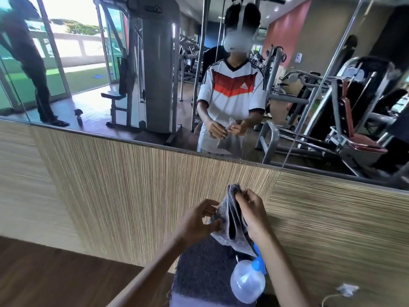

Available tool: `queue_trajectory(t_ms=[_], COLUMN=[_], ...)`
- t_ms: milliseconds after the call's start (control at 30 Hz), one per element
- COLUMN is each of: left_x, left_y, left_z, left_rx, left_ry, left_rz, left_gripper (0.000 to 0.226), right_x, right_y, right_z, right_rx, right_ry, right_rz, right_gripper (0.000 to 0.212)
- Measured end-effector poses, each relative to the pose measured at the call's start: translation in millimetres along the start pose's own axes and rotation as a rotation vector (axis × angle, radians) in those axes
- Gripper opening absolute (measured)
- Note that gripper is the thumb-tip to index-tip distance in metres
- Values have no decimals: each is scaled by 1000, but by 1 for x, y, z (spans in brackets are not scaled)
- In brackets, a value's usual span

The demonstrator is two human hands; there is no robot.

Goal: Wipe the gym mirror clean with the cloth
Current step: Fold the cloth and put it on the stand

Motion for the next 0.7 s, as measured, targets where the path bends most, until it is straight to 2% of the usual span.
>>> queue_trajectory(t_ms=[100, 167, 200, 333, 400, 467, 567, 633, 700], left_x=[14, 16, 16, 17, 14, 14, 14, 7, 1], left_y=[-3, -10, -12, -5, 1, 12, 31, 46, 54], left_z=[10, 15, 16, 12, 10, 8, 5, 2, -1], left_rx=[2, -32, -31, 96, 136, 181, 296, 425, 503], left_ry=[-136, -175, -194, -326, -321, -255, -179, -124, -71], left_rz=[-36, -139, -188, -208, -102, 68, 341, 446, 502], left_gripper=[85, 91, 85, 30, 21, 24, 15, 24, 24], right_x=[3, 7, 8, 9, 11, 14, 17, 17, 17], right_y=[3, 5, 5, -1, -2, 1, 3, 5, 6], right_z=[-2, -5, -6, -3, -4, -7, -10, -10, -10], right_rx=[64, 96, 99, 73, 68, 72, 51, 39, 2], right_ry=[-62, -115, -134, -157, -157, -149, -134, -119, -86], right_rz=[-25, -61, -87, -103, -96, -98, -137, -134, -115], right_gripper=[33, 35, 35, 34, 32, 27, 16, 16, 19])
Point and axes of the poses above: each hand's wrist, its own z-axis away from the middle knuckle, its own y-axis out of the back of the hand, x = y × z, the point moved 7 cm from there along -z, towards the middle knuckle, and after that the axes turned 11 degrees about z, right-handed, at the moved point
